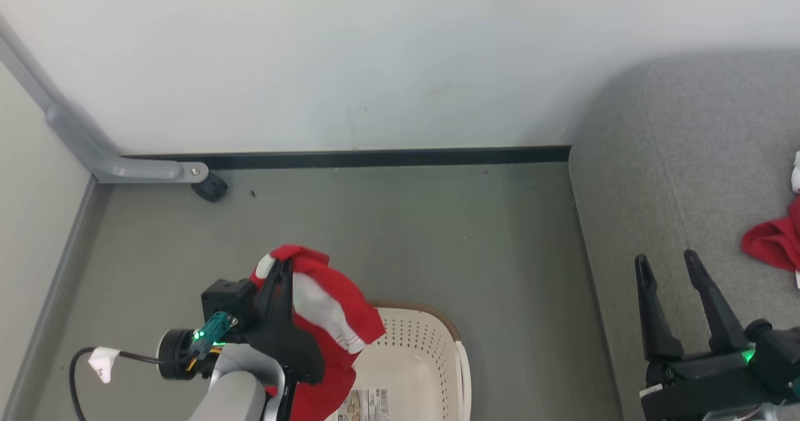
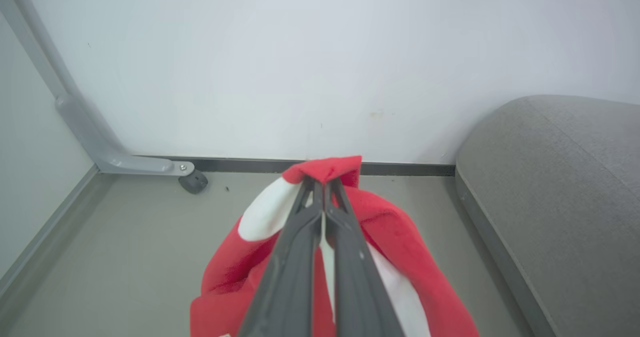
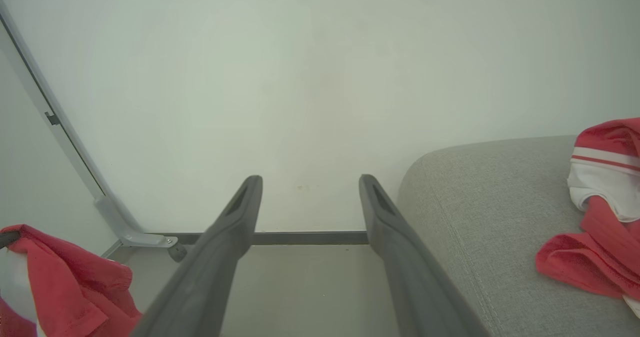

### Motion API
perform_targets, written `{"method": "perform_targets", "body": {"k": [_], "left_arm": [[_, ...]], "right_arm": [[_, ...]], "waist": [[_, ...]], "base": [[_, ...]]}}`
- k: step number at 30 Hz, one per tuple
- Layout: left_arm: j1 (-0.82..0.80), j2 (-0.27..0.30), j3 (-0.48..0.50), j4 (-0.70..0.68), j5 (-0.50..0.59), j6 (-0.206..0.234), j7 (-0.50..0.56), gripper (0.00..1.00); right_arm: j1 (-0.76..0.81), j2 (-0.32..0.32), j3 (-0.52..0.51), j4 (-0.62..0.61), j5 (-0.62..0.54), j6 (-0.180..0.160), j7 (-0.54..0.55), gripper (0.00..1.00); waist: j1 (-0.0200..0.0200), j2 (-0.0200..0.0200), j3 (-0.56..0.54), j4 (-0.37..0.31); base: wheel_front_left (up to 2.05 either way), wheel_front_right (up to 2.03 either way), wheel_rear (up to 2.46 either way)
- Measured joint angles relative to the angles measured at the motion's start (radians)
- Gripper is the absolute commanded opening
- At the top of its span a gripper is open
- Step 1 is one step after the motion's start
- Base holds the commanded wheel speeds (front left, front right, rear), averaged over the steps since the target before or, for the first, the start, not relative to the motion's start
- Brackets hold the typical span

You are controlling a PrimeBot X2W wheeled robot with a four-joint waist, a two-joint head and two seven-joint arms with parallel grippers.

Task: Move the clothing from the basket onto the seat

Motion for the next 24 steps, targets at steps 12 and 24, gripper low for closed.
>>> {"method": "perform_targets", "body": {"k": [12,24], "left_arm": [[0.054,0.006,-0.036,-0.359,0.057,-0.044,0.000,0.00],[0.070,0.007,-0.172,-0.544,0.070,-0.124,0.019,0.00]], "right_arm": [[0.061,0.014,0.018,0.003,0.008,0.000,0.016,1.00],[0.125,0.027,0.053,-0.002,0.008,-0.001,0.034,1.00]], "waist": [[0.0001,0.0000,-0.097,0.009],[0.0000,0.0001,-0.155,-0.006]], "base": [[0.00,0.00,0.00],[0.00,0.00,0.00]]}}
